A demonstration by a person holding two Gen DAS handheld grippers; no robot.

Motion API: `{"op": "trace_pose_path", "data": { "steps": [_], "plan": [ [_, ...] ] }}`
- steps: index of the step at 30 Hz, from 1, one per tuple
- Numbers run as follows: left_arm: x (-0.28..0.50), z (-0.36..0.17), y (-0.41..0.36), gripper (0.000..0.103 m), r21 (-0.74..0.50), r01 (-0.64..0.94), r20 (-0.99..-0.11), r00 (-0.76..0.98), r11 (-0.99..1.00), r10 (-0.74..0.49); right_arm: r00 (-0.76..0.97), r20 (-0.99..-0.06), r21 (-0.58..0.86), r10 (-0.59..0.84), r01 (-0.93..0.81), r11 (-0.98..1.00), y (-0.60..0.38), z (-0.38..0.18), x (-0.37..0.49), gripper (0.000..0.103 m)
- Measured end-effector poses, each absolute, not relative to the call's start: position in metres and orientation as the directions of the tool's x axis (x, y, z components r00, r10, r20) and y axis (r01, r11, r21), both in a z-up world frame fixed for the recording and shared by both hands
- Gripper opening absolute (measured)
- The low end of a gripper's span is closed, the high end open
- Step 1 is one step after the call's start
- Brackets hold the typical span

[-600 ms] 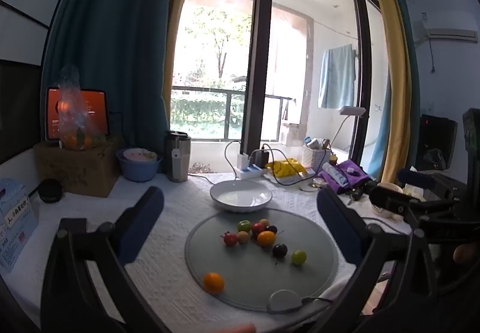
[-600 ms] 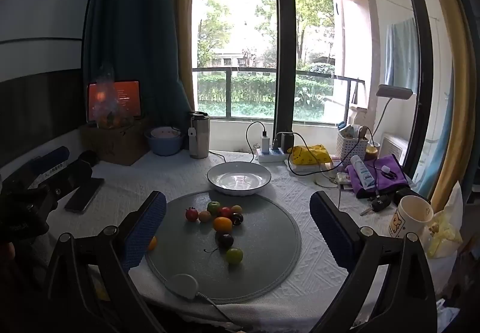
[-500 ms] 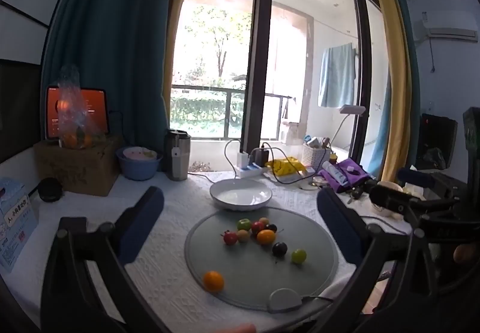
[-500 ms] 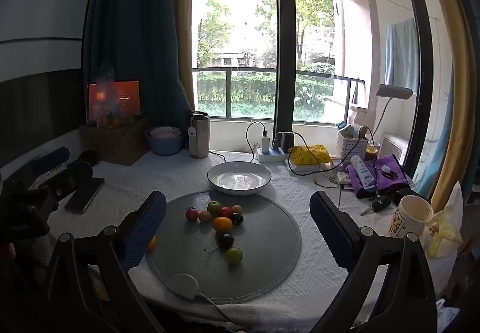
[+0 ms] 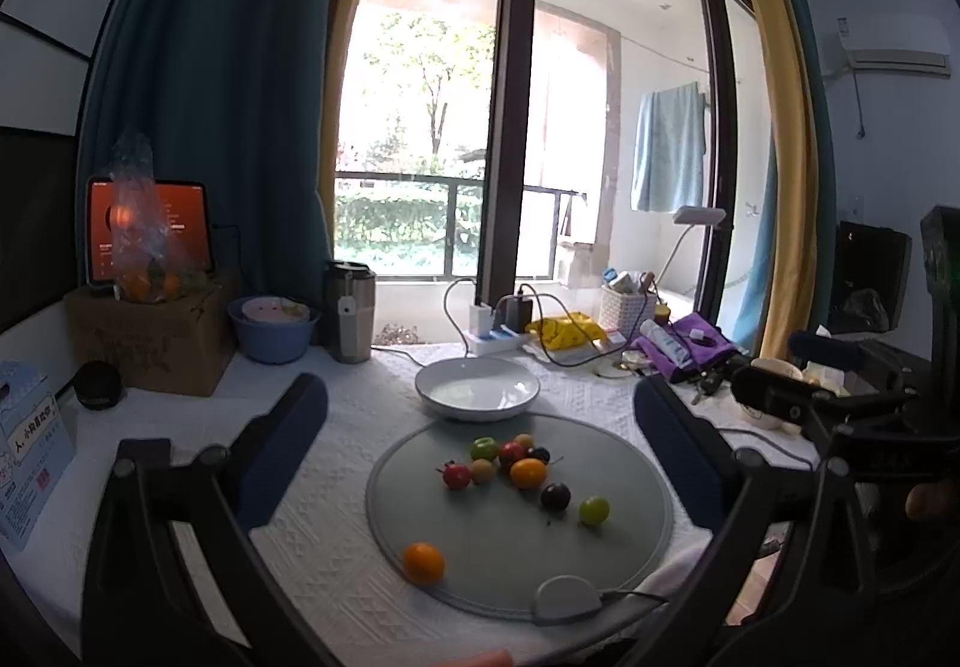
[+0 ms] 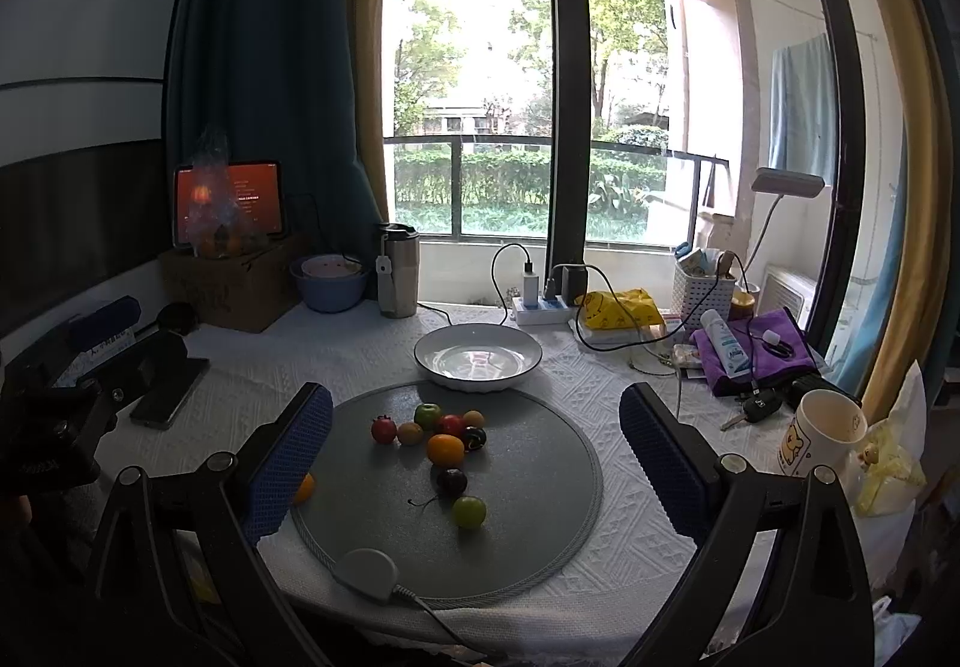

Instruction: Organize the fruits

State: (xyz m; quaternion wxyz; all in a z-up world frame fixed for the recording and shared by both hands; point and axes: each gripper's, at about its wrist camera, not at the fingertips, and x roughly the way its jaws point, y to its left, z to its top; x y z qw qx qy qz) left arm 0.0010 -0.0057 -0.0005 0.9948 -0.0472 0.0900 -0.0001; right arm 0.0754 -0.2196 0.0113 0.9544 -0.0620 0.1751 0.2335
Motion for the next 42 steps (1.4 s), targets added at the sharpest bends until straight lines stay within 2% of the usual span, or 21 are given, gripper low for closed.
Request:
{"op": "trace_pose_path", "data": {
  "steps": [14, 25, 32, 36, 39, 42],
  "plan": [
    [-0.001, -0.002, -0.004, 0.103, -0.122, -0.008, -0.175, 0.984, 0.993, -0.013, 0.83, -0.367, -0.042, 0.42, -0.466, 0.884, -0.218, 0.01, 0.075, 0.099],
    [0.001, -0.004, -0.006, 0.103, -0.091, -0.008, -0.19, 0.982, 0.996, -0.01, 0.827, -0.376, -0.035, 0.418, -0.464, 0.885, -0.219, 0.009, 0.078, 0.099],
    [0.008, -0.01, -0.007, 0.103, -0.057, -0.01, -0.229, 0.973, 0.998, -0.003, 0.823, -0.388, -0.029, 0.415, -0.461, 0.887, -0.219, 0.004, 0.082, 0.099],
    [0.016, -0.021, -0.002, 0.103, -0.046, -0.02, -0.282, 0.96, 0.999, 0.006, 0.811, -0.422, -0.02, 0.406, -0.456, 0.89, -0.217, -0.008, 0.092, 0.099],
    [0.027, -0.036, 0.001, 0.103, -0.056, -0.023, -0.311, 0.95, 0.998, 0.004, 0.792, -0.465, -0.008, 0.395, -0.45, 0.893, -0.215, -0.022, 0.103, 0.099],
    [0.046, -0.056, 0.008, 0.103, -0.097, -0.03, -0.377, 0.926, 0.995, -0.009, 0.76, -0.525, 0.013, 0.383, -0.443, 0.897, -0.211, -0.04, 0.116, 0.099]
  ]
}}
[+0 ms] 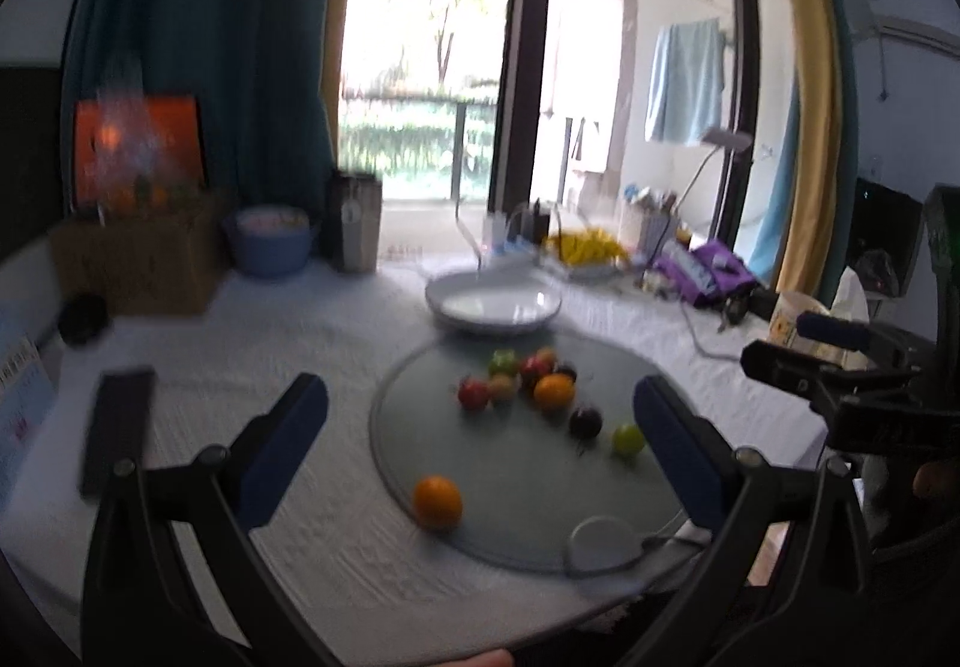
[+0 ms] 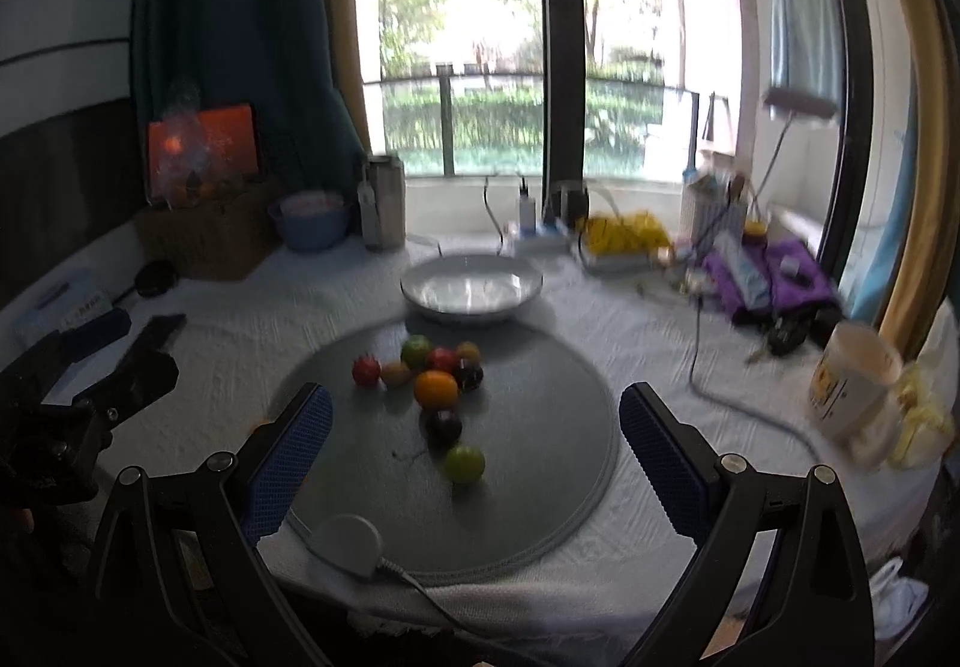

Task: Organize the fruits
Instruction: 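Grasp the small orange with the left tool while the right tool grasps the green lime, then carry both fruits onto the white plate and open both tools to release them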

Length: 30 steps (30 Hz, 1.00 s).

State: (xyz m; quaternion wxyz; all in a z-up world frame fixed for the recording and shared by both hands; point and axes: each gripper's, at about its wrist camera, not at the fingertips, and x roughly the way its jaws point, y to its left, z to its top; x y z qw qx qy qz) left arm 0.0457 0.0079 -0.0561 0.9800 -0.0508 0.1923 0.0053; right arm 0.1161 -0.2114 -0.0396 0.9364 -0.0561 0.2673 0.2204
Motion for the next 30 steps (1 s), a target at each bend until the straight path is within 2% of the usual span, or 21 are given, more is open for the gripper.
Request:
{"op": "trace_pose_path", "data": {
  "steps": [4, 8, 10, 12, 14, 19, 21, 25, 28, 30],
  "plan": [
    [0.069, -0.083, 0.014, 0.102, -0.095, -0.046, -0.457, 0.889, 0.994, -0.003, 0.712, -0.601, 0.02, 0.364, -0.441, 0.897, -0.201, -0.066, 0.131, 0.098],
    [0.086, -0.115, 0.015, 0.102, -0.102, -0.052, -0.557, 0.83, 0.993, -0.014, 0.659, -0.666, 0.033, 0.35, -0.443, 0.896, -0.194, -0.091, 0.146, 0.088],
    [0.089, -0.123, 0.01, 0.094, -0.141, -0.051, -0.604, 0.795, 0.989, -0.045, 0.632, -0.694, 0.047, 0.345, -0.439, 0.897, -0.191, -0.103, 0.155, 0.081],
    [0.097, -0.132, 0.008, 0.09, -0.168, -0.048, -0.641, 0.764, 0.985, -0.072, 0.614, -0.712, 0.054, 0.341, -0.437, 0.898, -0.189, -0.11, 0.16, 0.072],
    [0.103, -0.138, 0.006, 0.087, -0.173, -0.046, -0.666, 0.742, 0.984, -0.082, 0.597, -0.727, 0.057, 0.339, -0.44, 0.896, -0.185, -0.116, 0.167, 0.068],
    [0.118, -0.148, 0.006, 0.065, -0.17, -0.033, -0.705, 0.702, 0.985, -0.098, 0.562, -0.752, 0.071, 0.346, -0.452, 0.889, -0.18, -0.126, 0.178, 0.061],
    [0.123, -0.153, 0.007, 0.058, -0.144, -0.031, -0.727, 0.682, 0.989, -0.085, 0.546, -0.762, 0.077, 0.349, -0.458, 0.886, -0.179, -0.131, 0.182, 0.055],
    [0.127, -0.157, 0.006, 0.038, -0.11, -0.033, -0.749, 0.66, 0.993, -0.061, 0.518, -0.778, 0.091, 0.357, -0.468, 0.879, -0.175, -0.137, 0.189, 0.052],
    [0.129, -0.158, 0.004, 0.032, -0.102, -0.035, -0.758, 0.65, 0.994, -0.055, 0.5, -0.785, 0.097, 0.365, -0.484, 0.87, -0.172, -0.14, 0.191, 0.042],
    [0.131, -0.158, 0.003, 0.032, -0.1, -0.037, -0.76, 0.648, 0.994, -0.053, 0.489, -0.79, 0.103, 0.37, -0.49, 0.866, -0.172, -0.143, 0.194, 0.032]
  ]
}}
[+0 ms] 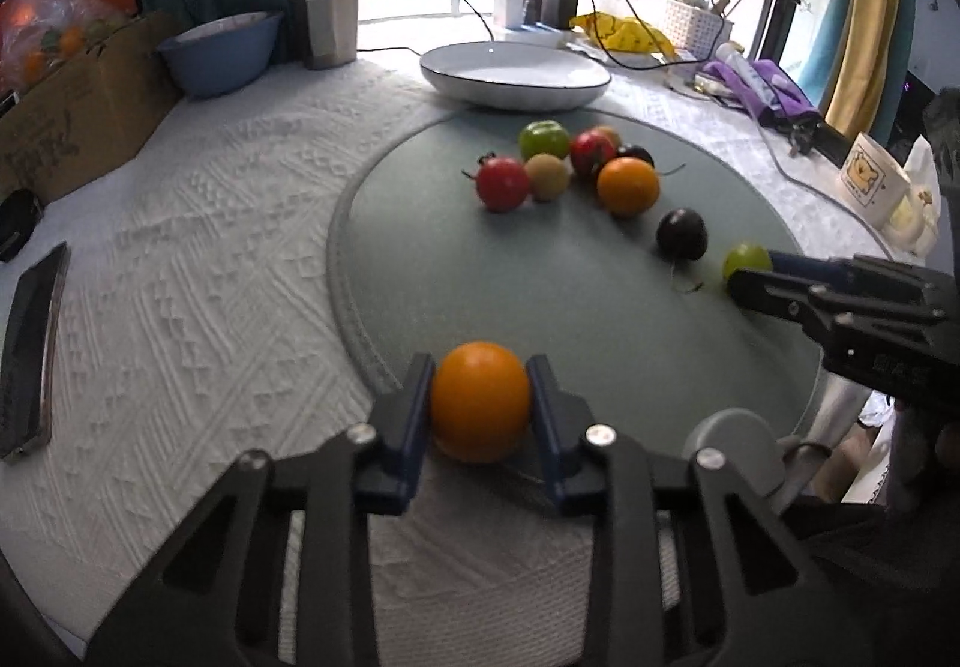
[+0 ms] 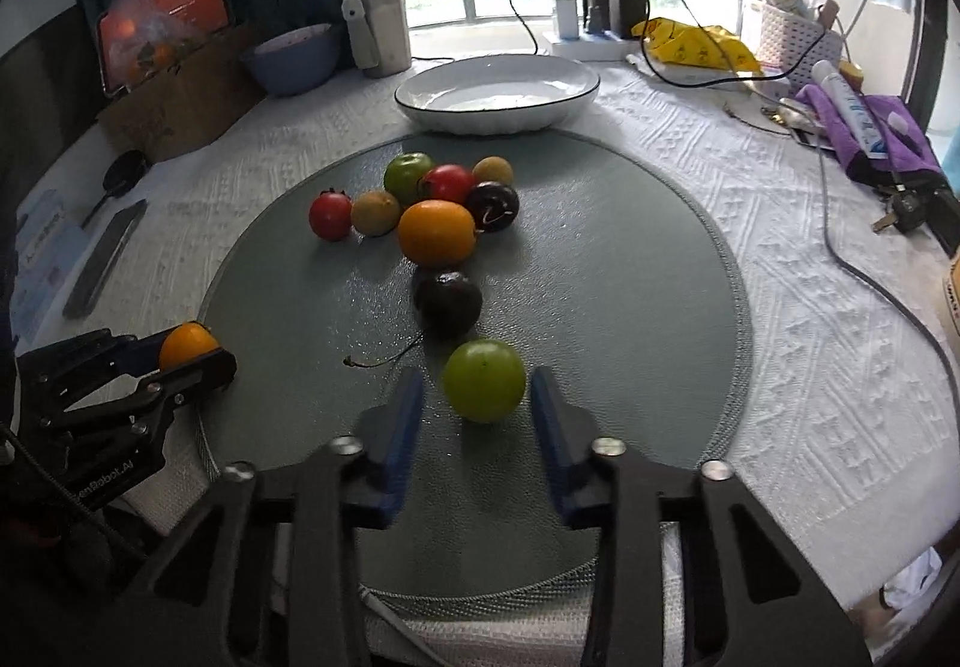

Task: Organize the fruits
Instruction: 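Carry both fruits onto the white plate and open both tools to release them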

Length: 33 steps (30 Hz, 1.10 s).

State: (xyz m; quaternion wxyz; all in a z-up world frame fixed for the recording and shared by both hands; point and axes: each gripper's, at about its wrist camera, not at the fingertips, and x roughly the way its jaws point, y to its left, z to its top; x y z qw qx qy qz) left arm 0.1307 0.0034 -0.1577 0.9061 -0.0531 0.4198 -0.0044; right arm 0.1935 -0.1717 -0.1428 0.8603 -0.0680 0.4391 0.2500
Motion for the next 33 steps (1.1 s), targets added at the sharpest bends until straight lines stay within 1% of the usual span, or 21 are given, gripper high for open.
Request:
{"op": "trace_pose_path", "data": {
  "steps": [1, 2, 16, 26, 33],
  "plan": [
    [0.132, -0.157, 0.003, 0.032, -0.097, -0.039, -0.761, 0.646, 0.995, -0.049, 0.485, -0.791, 0.106, 0.373, -0.493, 0.864, -0.172, -0.144, 0.194, 0.03],
    [0.133, -0.157, 0.003, 0.032, -0.091, -0.043, -0.761, 0.647, 0.995, -0.042, 0.481, -0.791, 0.11, 0.378, -0.496, 0.861, -0.172, -0.144, 0.196, 0.03],
    [0.167, -0.122, -0.001, 0.032, -0.063, -0.055, -0.721, 0.693, 0.997, -0.007, 0.536, -0.736, 0.118, 0.413, -0.499, 0.858, -0.187, -0.115, 0.225, 0.03],
    [0.218, -0.109, -0.002, 0.032, -0.114, -0.041, -0.705, 0.708, 0.993, -0.052, 0.579, -0.686, 0.113, 0.44, -0.513, 0.851, -0.187, -0.096, 0.273, 0.03],
    [0.26, -0.102, 0.0, 0.032, -0.123, -0.015, -0.686, 0.724, 0.992, -0.074, 0.591, -0.662, 0.106, 0.461, -0.535, 0.838, -0.177, -0.087, 0.31, 0.03]
  ]
}}
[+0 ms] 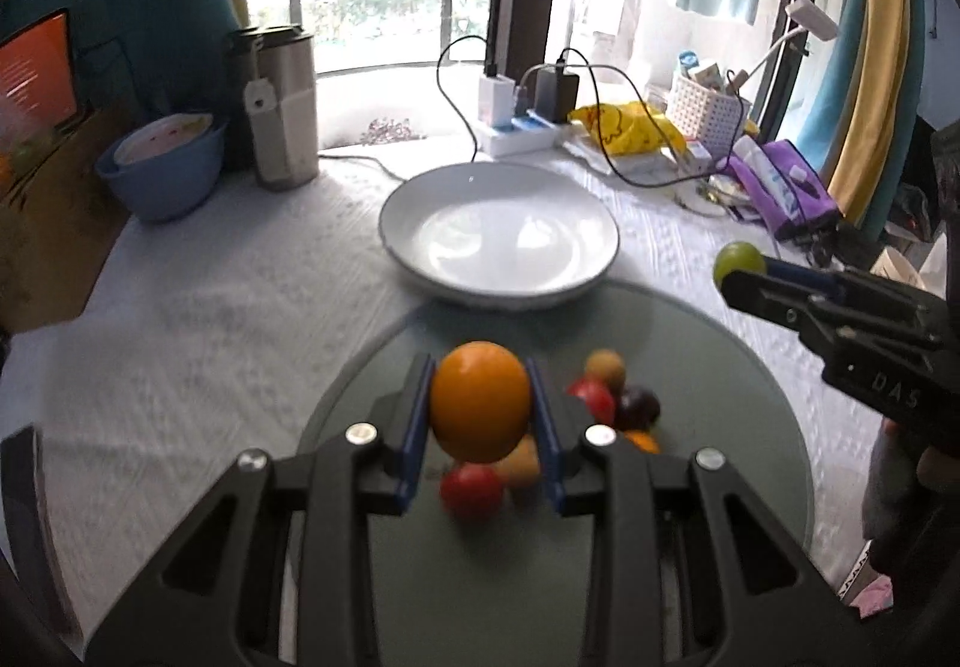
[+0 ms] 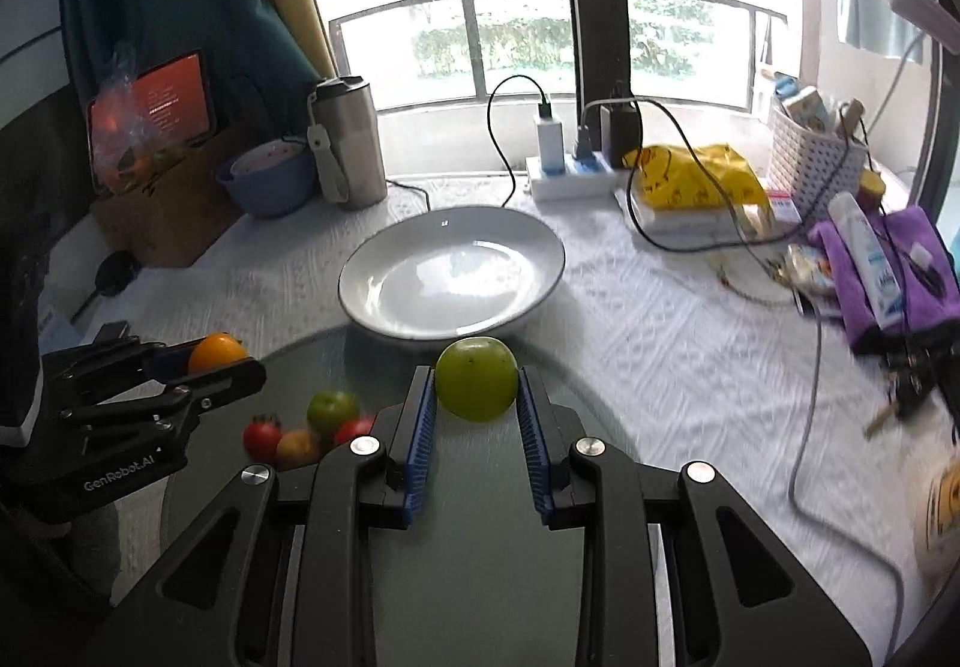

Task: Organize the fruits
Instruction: 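Carry both fruits onto the white plate and open both tools to release them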

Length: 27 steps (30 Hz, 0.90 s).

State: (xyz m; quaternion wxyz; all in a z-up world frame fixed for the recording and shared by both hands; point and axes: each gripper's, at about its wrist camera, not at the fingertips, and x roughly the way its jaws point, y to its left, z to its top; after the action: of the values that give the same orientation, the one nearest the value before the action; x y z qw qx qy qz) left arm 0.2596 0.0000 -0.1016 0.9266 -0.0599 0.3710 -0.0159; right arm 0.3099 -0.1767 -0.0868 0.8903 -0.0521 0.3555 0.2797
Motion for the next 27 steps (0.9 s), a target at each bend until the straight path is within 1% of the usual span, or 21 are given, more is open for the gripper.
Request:
{"op": "trace_pose_path", "data": {
  "steps": [8, 14, 20, 27],
  "plan": [
    [0.311, -0.103, 0.0, 0.032, -0.122, 0.028, -0.681, 0.725, 0.992, -0.104, 0.585, -0.655, 0.09, 0.478, -0.568, 0.818, -0.158, -0.085, 0.351, 0.029],
    [0.347, -0.113, 0.008, 0.032, -0.128, 0.018, -0.691, 0.715, 0.992, -0.102, 0.564, -0.662, 0.102, 0.494, -0.584, 0.805, -0.145, -0.093, 0.388, 0.029],
    [0.374, -0.128, 0.016, 0.032, -0.147, 0.017, -0.717, 0.687, 0.989, -0.119, 0.52, -0.7, 0.128, 0.49, -0.584, 0.802, -0.129, -0.115, 0.421, 0.03],
    [0.388, -0.142, 0.023, 0.032, -0.149, 0.012, -0.744, 0.657, 0.989, -0.12, 0.488, -0.733, 0.141, 0.475, -0.573, 0.807, -0.122, -0.137, 0.435, 0.03]
  ]
}}
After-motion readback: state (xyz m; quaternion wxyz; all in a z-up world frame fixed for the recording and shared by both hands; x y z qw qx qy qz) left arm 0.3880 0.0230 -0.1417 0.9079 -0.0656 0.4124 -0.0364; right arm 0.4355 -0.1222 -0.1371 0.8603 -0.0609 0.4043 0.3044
